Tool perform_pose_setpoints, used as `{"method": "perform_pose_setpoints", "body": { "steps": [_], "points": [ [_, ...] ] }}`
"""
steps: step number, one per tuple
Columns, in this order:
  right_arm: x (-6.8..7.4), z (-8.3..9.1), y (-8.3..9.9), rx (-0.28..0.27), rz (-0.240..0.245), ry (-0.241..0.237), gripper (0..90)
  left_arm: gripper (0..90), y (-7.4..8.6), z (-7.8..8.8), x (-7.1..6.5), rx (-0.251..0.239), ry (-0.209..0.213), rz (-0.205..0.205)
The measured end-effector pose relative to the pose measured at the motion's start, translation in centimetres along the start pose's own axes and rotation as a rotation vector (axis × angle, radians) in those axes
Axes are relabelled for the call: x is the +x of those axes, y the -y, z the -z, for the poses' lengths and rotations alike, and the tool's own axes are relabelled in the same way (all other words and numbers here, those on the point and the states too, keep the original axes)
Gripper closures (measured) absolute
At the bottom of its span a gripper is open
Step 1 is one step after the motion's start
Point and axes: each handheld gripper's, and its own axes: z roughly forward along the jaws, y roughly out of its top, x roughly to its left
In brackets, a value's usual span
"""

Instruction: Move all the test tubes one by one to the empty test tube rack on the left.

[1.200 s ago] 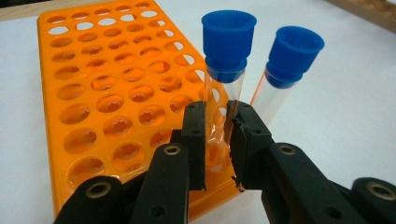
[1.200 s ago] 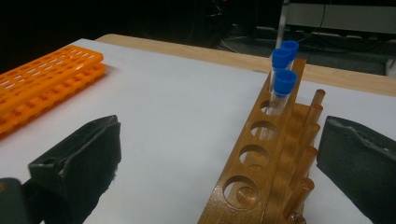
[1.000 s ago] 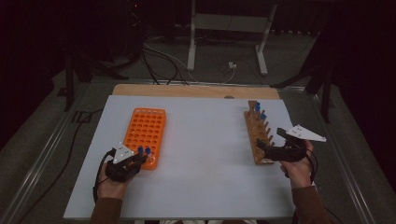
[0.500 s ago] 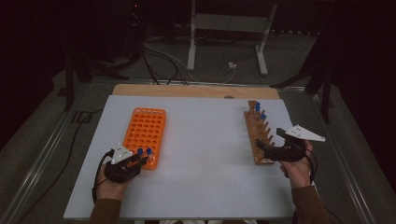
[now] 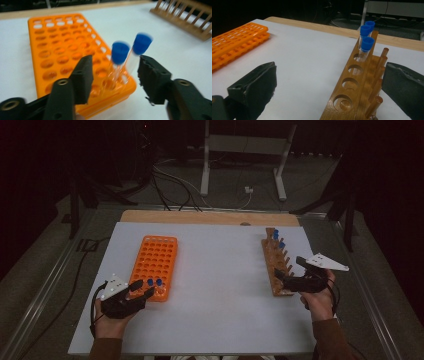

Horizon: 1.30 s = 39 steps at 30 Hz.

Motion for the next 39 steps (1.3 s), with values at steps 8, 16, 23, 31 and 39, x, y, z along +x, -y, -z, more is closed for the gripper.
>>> {"method": "perform_pose_setpoints", "body": {
  "steps": [8, 16, 23, 31, 39],
  "points": [
    [0.0, -0.2, -0.2, -0.002, 0.002, -0.001, 0.0, 20.0, -2.1, -0.2, -1.0, -0.08, 0.018, 0.009],
    [-0.2, -0.3, -0.5, 0.008, 0.005, 0.007, 0.0, 4.7, -4.5, -2.7, -3.4, -0.122, 0.074, -0.016],
    [-0.7, -0.6, -0.9, 0.022, 0.001, 0.013, 0.0, 1.6, -5.7, -5.1, -5.6, -0.126, 0.098, -0.047],
    [-1.3, -1.8, -1.1, 0.054, 0.006, 0.042, 3.8, 1.3, -5.9, -7.3, -7.5, -0.126, 0.133, -0.06],
    [-2.5, -4.2, -1.5, 0.109, 0.019, 0.082, 6.8, 1.3, -4.9, -8.4, -8.9, -0.102, 0.162, -0.081]
  ]
}}
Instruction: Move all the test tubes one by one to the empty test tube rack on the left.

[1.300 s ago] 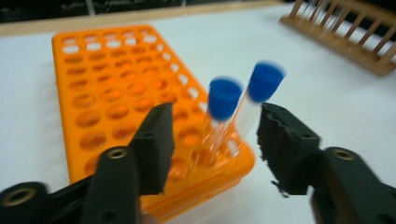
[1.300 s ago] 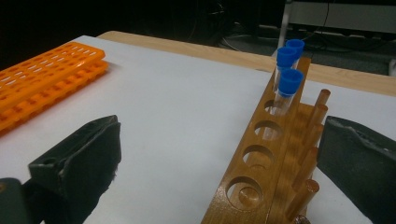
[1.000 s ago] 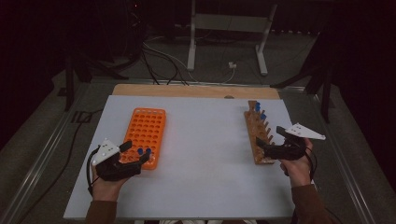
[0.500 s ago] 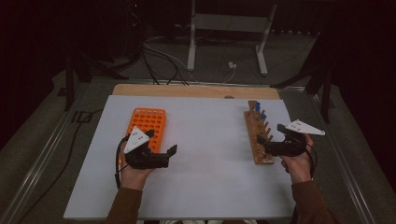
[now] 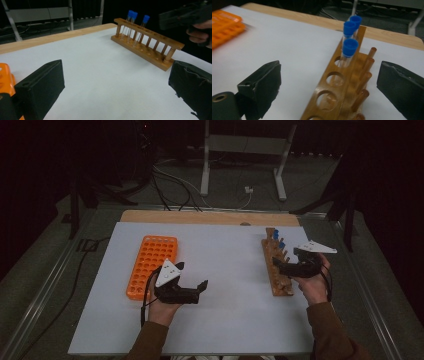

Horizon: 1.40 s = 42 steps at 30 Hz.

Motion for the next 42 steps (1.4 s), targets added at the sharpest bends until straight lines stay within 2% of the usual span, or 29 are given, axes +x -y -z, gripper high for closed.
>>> {"method": "perform_pose_setpoints", "body": {
  "steps": [4, 6, 9, 12, 14, 16, 21, 27, 33, 42],
  "points": [
    [-0.7, -1.3, -0.5, 0.012, -0.02, 0.014, 15.8, 1.3, 0.4, -0.4, -0.5, 0.013, 0.014, -0.006],
    [-1.1, -1.9, -0.7, 0.024, -0.024, 0.005, 22.4, 1.3, 0.5, -0.7, -0.8, 0.02, 0.024, -0.007],
    [-1.3, -2.5, -0.9, 0.038, -0.01, -0.001, 41.2, 1.3, 0.7, -0.9, -1.2, 0.032, 0.035, -0.015],
    [-1.2, -3.1, -1.0, 0.062, 0.025, 0.023, 58.8, 1.4, 0.8, -1.1, -1.4, 0.041, 0.044, -0.018],
    [-1.2, -3.5, -0.9, 0.072, 0.039, 0.025, 67.6, 1.3, 0.9, -1.1, -1.5, 0.044, 0.048, -0.018],
    [-1.2, -3.8, -0.8, 0.072, 0.035, 0.031, 72.0, 1.3, 0.9, -1.2, -1.5, 0.046, 0.049, -0.019],
    [-1.2, -4.2, -1.0, 0.068, 0.034, 0.052, 76.2, 1.3, 1.0, -1.2, -1.5, 0.046, 0.05, -0.013],
    [-1.5, -4.4, -1.1, 0.055, 0.006, 0.055, 77.0, 1.4, 1.2, -1.4, -1.5, 0.053, 0.051, -0.009],
    [-1.7, -3.4, -1.6, 0.015, -0.031, 0.048, 77.2, 1.3, 1.3, -1.4, -1.5, 0.043, 0.049, 0.005],
    [-1.1, -1.0, -4.2, -0.042, 0.018, 0.043, 77.3, 1.3, 1.3, -1.5, -1.8, 0.044, 0.052, 0.0]
  ]
}}
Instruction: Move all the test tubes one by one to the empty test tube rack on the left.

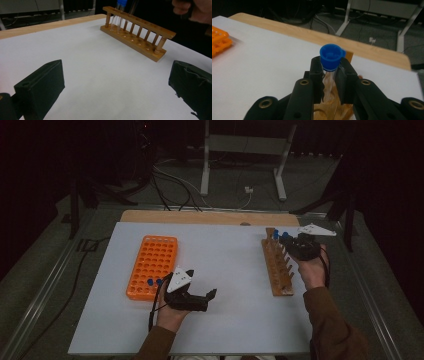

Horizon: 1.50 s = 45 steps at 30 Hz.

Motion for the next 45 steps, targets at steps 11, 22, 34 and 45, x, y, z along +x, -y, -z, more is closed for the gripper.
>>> {"method": "perform_pose_setpoints", "body": {
  "steps": [11, 22, 34, 45],
  "points": [
    [0.8, 2.3, -1.8, -0.059, -0.023, -0.079, 77.2, 1.2, -0.2, -0.6, -0.9, -0.004, -0.002, -0.045],
    [2.8, 2.1, -1.6, -0.027, -0.032, -0.213, 77.1, 1.2, -1.4, -1.6, -1.2, -0.067, -0.015, -0.091],
    [5.9, 1.7, -0.7, 0.014, -0.022, -0.32, 77.0, 1.4, -3.2, -4.2, -2.3, -0.008, -0.035, -0.092],
    [9.3, 1.8, -0.5, 0.024, 0.032, -0.409, 76.8, 10.3, -4.3, -6.1, -3.0, 0.043, -0.01, -0.088]
  ]
}}
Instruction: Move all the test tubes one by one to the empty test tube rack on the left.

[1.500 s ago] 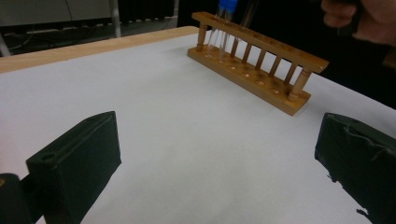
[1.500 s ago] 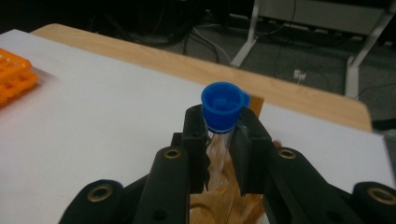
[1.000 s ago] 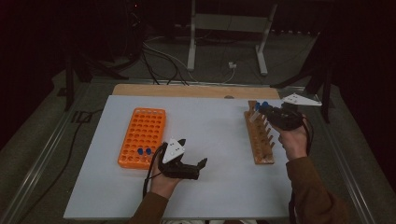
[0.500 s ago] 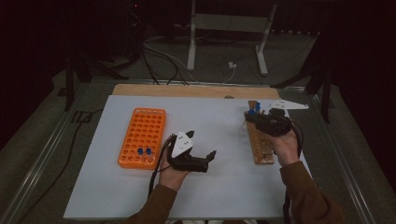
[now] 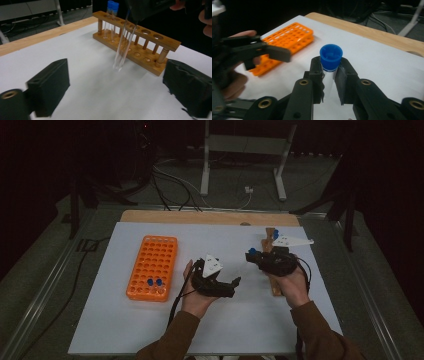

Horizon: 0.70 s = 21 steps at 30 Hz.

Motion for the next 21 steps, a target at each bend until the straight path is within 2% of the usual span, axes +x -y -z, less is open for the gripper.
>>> {"method": "perform_pose_setpoints", "body": {
  "steps": [3, 5, 8, 15, 21],
  "points": [
    [0.9, -0.3, 0.0, 0.006, 0.014, -0.02, 76.8, 24.7, -0.2, -0.1, -0.4, -0.013, 0.001, -0.034],
    [1.4, -0.5, 0.0, 0.005, 0.022, -0.031, 76.8, 42.0, -0.3, -0.1, -0.5, -0.021, 0.002, -0.055],
    [2.0, -0.8, 0.2, 0.007, 0.032, -0.051, 76.8, 54.7, -0.3, -0.3, -0.6, -0.016, 0.0, -0.071],
    [2.8, -1.5, 0.5, 0.027, 0.039, -0.074, 76.8, 67.2, -0.2, -0.4, -0.6, -0.015, -0.012, -0.083],
    [3.0, -1.7, 0.5, 0.033, 0.04, -0.086, 76.9, 77.5, -0.1, -0.6, -0.8, 0.004, -0.015, -0.119]
  ]
}}
